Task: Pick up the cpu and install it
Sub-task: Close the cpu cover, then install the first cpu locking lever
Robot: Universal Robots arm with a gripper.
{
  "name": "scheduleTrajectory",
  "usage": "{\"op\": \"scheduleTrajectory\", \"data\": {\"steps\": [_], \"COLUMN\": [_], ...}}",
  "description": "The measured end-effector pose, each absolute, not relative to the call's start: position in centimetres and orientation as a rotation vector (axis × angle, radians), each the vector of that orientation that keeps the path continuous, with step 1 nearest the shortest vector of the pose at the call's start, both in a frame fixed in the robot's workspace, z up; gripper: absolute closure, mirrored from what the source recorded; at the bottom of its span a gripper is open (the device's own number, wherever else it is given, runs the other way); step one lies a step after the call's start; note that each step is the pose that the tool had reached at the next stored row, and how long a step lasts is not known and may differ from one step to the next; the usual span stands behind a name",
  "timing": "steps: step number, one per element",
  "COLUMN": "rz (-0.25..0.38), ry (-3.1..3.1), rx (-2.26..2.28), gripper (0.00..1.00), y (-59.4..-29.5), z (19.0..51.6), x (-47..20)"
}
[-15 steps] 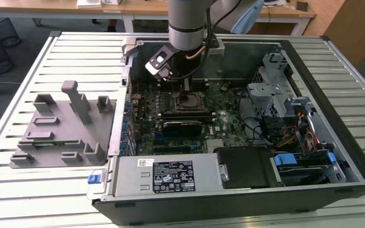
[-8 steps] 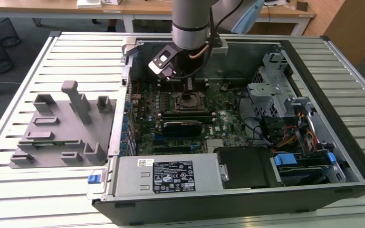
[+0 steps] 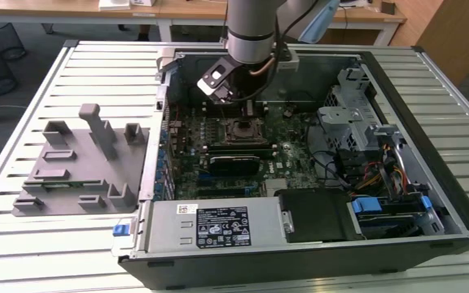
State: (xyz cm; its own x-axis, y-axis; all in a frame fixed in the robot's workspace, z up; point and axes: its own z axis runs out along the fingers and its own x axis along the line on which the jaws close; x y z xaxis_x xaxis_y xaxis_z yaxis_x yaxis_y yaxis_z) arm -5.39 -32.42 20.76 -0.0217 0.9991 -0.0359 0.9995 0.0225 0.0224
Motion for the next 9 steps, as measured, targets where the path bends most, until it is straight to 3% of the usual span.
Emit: {"op": "scheduleTrajectory", "data": {"steps": [9], "rz": [-0.014], "ry": [2.216], "rx": [2.168], "gripper": [0.89], "y": [-32.42], "z": [20.93], "x": [-5.19]}}
